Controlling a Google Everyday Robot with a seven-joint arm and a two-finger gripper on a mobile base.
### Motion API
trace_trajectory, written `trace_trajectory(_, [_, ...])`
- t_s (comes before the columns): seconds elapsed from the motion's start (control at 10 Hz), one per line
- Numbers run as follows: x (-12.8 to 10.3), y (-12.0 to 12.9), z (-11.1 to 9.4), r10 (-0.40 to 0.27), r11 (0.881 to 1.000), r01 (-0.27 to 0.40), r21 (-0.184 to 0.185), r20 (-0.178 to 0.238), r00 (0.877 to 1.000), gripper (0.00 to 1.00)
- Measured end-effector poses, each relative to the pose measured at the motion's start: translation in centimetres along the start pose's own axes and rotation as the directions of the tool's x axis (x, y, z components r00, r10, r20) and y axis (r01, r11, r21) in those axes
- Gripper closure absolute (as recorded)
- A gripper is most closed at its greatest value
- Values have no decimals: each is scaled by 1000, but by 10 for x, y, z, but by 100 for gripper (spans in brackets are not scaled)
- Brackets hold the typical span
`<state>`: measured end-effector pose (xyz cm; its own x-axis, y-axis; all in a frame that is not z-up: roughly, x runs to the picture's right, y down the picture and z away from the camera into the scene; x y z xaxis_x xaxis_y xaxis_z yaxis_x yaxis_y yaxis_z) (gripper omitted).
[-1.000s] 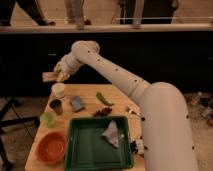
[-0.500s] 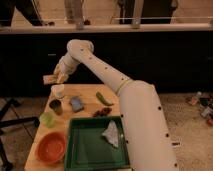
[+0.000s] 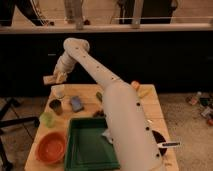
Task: Place eraser in paper cup
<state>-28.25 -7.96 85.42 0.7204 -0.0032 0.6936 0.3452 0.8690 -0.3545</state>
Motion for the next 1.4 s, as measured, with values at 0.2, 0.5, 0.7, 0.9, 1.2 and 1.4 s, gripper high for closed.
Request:
trace_trajectory(0.2, [0,-3,10,5,1000,-5,-26,-2,1000,100])
trace_trajectory(0.5, [3,-2,25,12,998,-12,-60,-6,1000,100])
trace_trajectory(0.7, [7,-2,29,20,997,-20,-73,-7,1000,100])
trace_trajectory(0.9, [13,-2,34,34,995,-35,-89,-10,999,100])
trace_trajectory(1.2, [16,-4,39,43,994,-44,-105,-13,999,100])
trace_trajectory(1.4, [16,-5,41,46,992,-47,-113,-15,999,100])
